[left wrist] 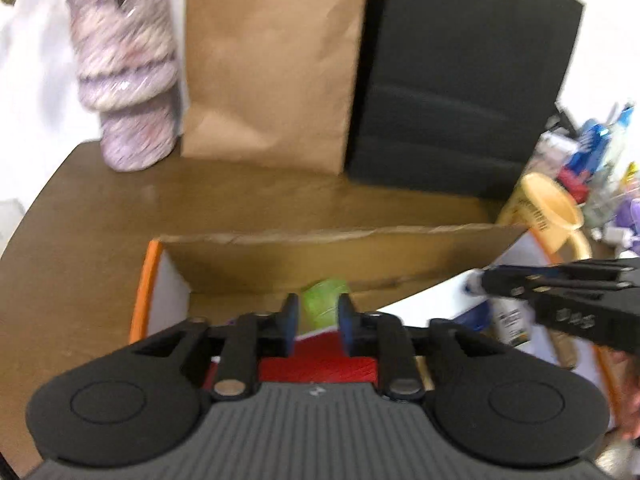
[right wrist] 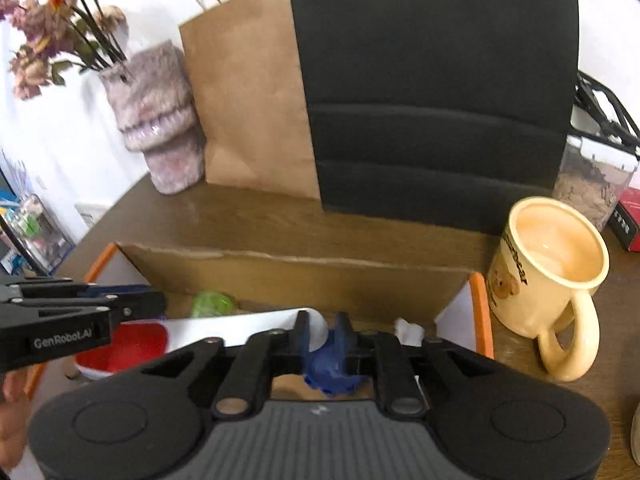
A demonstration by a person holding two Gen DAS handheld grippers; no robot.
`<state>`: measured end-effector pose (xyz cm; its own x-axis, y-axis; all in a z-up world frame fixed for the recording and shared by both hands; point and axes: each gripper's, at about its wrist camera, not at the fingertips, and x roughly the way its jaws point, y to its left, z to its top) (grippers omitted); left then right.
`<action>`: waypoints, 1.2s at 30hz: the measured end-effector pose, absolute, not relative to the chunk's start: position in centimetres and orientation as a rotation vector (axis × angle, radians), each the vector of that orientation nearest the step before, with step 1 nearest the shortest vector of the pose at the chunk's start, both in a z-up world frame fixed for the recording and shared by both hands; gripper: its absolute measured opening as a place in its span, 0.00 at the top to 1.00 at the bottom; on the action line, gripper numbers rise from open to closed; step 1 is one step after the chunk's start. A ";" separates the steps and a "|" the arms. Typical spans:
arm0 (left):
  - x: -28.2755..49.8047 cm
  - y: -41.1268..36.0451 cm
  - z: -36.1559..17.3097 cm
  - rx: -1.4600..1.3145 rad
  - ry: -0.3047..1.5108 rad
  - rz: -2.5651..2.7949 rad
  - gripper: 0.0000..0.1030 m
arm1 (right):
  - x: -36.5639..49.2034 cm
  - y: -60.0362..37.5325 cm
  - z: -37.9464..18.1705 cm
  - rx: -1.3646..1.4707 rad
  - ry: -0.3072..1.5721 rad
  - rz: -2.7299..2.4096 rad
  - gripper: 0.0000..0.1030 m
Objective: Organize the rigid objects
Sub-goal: 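Lift the lint brush into the box and open both tools, then withdraw both tools from the box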
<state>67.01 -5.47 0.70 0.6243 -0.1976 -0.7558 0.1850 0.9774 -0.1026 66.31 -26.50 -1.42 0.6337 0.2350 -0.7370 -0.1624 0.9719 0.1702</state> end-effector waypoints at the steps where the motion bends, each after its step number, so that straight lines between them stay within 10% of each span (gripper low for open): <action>1: 67.0 -5.1 0.5 -0.014 0.869 -0.198 0.65 | 66.4 -26.7 -1.6 0.089 0.863 0.217 0.81; 7: 66.0 -4.1 1.7 0.039 0.874 -0.111 0.11 | 65.6 -27.6 -0.9 0.053 0.887 0.173 0.32; 10: 63.7 -3.8 3.8 0.084 0.779 -0.070 0.01 | 63.8 -28.0 0.9 0.012 0.869 0.156 0.21; 16: 56.5 -3.1 7.4 0.099 0.493 -0.048 0.00 | 57.6 -29.3 5.1 0.025 0.645 0.196 0.00; 24: 48.2 -4.5 8.5 0.088 0.201 -0.117 0.00 | 48.7 -29.3 4.3 -0.027 0.262 0.150 0.00; 36: 45.3 -4.2 7.3 0.041 0.191 -0.142 0.00 | 45.2 -29.0 3.6 0.028 0.210 0.152 0.00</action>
<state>45.28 -4.22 7.26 0.9718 -0.1366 -0.1923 0.1444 0.9892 0.0267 45.23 -29.05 3.64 0.9666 0.1532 -0.2053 -0.1474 0.9881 0.0431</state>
